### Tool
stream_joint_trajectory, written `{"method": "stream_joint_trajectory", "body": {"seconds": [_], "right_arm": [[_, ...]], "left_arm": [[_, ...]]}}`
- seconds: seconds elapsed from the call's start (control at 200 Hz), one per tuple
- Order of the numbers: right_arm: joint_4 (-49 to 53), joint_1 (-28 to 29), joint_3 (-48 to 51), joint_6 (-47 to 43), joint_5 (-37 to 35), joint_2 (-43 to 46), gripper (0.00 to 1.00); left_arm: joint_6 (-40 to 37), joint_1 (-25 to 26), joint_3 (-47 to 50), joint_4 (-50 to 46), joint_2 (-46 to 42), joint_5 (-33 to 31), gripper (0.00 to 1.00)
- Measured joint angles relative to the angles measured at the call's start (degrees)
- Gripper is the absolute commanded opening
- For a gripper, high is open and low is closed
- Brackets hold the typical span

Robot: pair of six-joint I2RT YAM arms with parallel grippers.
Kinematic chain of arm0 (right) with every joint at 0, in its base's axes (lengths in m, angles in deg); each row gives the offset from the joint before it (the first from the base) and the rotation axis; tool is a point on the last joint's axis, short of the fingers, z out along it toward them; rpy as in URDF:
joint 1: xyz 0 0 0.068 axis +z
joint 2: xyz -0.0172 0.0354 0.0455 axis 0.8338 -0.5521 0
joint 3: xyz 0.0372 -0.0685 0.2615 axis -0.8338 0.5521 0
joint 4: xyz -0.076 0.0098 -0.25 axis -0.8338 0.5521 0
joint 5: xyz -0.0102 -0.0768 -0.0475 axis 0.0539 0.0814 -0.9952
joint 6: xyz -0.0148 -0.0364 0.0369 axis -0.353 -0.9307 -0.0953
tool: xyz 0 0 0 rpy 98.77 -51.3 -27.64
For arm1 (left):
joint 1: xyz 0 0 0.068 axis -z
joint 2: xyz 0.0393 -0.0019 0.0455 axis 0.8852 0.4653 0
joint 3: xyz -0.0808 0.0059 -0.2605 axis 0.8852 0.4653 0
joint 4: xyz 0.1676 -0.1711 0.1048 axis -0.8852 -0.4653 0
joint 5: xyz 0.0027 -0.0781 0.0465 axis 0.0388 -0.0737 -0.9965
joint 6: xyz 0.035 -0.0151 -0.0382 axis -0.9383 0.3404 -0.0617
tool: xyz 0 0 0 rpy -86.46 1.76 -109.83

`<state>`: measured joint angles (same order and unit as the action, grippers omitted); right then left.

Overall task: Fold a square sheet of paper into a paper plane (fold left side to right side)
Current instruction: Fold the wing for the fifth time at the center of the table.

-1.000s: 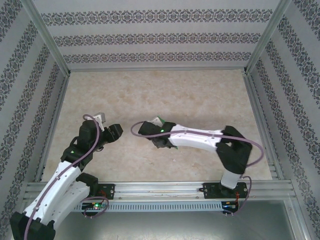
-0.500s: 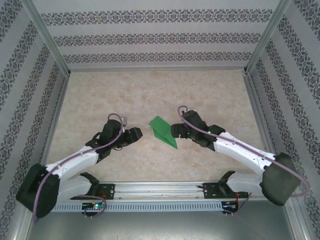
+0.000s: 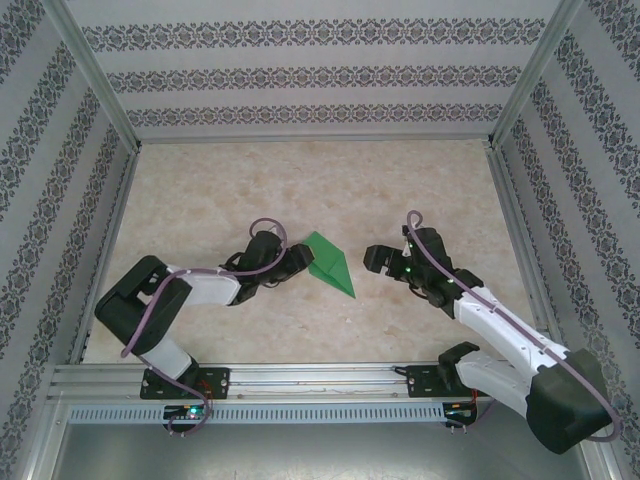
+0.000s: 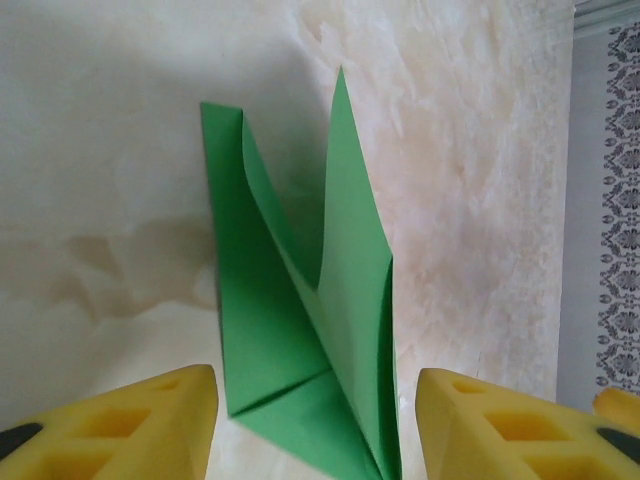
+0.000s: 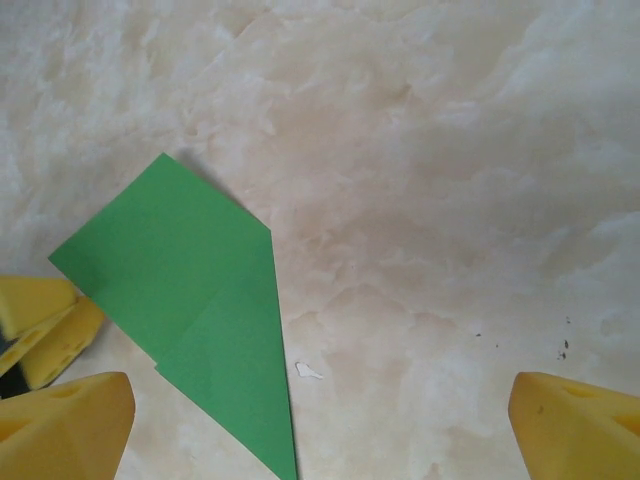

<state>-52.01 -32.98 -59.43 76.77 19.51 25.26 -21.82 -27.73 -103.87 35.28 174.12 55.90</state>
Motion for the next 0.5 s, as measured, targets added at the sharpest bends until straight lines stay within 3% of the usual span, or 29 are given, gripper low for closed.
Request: {"method": "stream_joint_trajectory", "body": {"seconds": [0.38,0.505], "right_arm": [[-0.9,-5.3,2.2,-0.5,6.6,1.6,0.92],[-2.4,-7.5,2.8,-1.6,11.9,1.6,0.91]], "left_arm": [[1.7,0.0,-3.7,5.5,8.5,-0.4,0.09],[1.0,-0.1,-3.7,6.0,8.4,0.4,0.04]]}}
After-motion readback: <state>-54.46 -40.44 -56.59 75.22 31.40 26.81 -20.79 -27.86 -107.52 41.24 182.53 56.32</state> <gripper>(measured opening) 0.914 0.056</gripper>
